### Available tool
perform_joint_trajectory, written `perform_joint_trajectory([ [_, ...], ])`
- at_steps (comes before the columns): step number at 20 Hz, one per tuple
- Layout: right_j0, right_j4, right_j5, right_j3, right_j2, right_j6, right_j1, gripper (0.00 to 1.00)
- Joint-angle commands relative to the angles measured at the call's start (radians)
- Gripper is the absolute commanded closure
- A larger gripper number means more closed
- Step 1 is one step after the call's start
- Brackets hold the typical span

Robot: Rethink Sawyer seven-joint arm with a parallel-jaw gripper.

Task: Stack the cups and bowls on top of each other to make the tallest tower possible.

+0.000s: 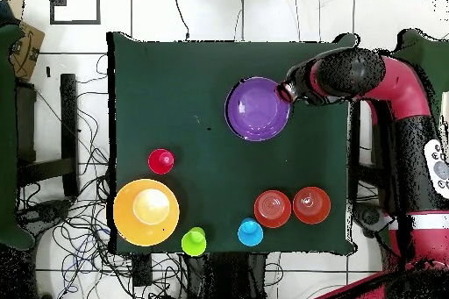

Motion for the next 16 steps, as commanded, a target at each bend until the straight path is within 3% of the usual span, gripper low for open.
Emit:
perform_joint_trajectory([
  [1,0.012,-0.051,-0.009,0.031,-0.026,-0.311,-0.038,1.0],
  [16,-0.002,-0.035,-0.031,0.058,-0.019,-0.281,-0.019,1.0],
])
